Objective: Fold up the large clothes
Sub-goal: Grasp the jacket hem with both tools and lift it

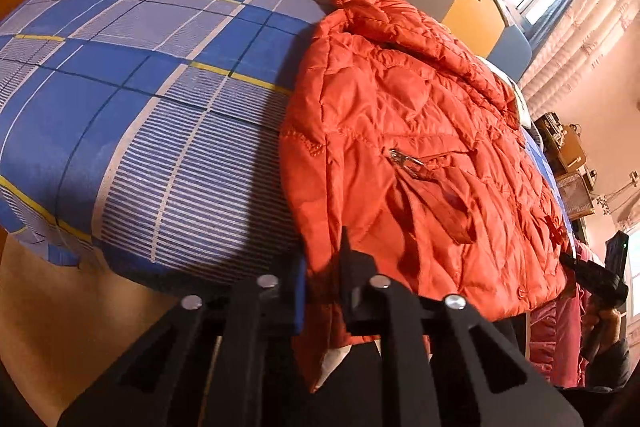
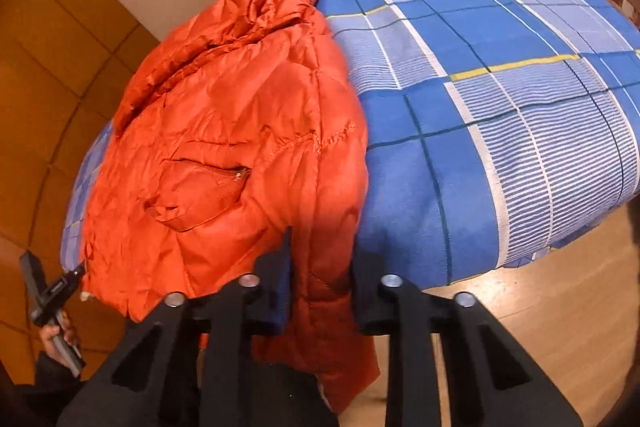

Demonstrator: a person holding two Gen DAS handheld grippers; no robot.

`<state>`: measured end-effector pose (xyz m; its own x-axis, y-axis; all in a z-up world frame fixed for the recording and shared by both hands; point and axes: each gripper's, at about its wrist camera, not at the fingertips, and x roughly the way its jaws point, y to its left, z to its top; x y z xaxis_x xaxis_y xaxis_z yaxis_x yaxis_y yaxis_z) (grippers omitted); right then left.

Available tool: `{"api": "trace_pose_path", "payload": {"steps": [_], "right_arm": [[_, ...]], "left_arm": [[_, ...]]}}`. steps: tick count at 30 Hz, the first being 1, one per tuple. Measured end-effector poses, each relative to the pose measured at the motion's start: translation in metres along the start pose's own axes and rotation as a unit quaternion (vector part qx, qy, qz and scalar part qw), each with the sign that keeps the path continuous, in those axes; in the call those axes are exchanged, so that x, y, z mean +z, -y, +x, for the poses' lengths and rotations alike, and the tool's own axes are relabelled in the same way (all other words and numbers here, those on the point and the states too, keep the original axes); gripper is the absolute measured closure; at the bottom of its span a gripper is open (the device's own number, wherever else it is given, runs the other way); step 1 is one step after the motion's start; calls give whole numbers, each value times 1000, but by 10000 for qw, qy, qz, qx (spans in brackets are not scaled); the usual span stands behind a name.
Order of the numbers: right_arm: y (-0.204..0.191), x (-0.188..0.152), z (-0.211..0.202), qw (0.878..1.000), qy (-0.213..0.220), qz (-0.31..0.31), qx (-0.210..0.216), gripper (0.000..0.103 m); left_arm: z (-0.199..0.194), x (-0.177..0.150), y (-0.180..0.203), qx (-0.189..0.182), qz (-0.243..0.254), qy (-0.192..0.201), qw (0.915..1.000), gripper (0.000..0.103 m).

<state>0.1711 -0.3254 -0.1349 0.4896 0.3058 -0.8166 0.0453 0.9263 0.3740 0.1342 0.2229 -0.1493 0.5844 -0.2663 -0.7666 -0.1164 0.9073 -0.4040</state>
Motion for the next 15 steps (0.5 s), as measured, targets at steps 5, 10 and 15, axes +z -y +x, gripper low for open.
{"api": "trace_pose_path", "payload": {"steps": [5, 10, 15], "right_arm": [[-1, -3, -9, 9999, -39, -125, 66, 87], [-1, -17, -20, 9996, -144, -243, 99, 87], [-2, -38, -33, 9989, -298, -344, 105, 89]], "left_arm": [[-18, -6, 0, -31, 120, 41, 9999, 96], [-36, -16, -3, -38, 199, -28, 9998, 96], [-53, -34, -6, -76, 217, -146, 9996, 96]]}}
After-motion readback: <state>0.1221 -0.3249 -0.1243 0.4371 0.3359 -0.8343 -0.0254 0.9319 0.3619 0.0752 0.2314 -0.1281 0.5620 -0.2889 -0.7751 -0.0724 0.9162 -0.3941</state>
